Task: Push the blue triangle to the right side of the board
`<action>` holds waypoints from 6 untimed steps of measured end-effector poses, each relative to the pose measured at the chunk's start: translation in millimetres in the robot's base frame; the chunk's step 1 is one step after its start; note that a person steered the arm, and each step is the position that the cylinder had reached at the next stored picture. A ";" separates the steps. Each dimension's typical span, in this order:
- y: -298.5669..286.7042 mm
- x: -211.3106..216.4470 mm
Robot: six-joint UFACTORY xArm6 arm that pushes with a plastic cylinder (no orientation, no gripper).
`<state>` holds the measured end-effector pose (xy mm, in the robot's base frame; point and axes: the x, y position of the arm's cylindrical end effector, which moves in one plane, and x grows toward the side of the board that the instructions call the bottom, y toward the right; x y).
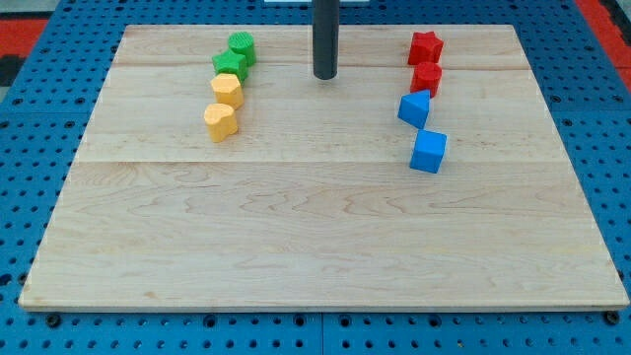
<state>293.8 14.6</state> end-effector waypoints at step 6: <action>83.6 75.9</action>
<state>369.7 98.1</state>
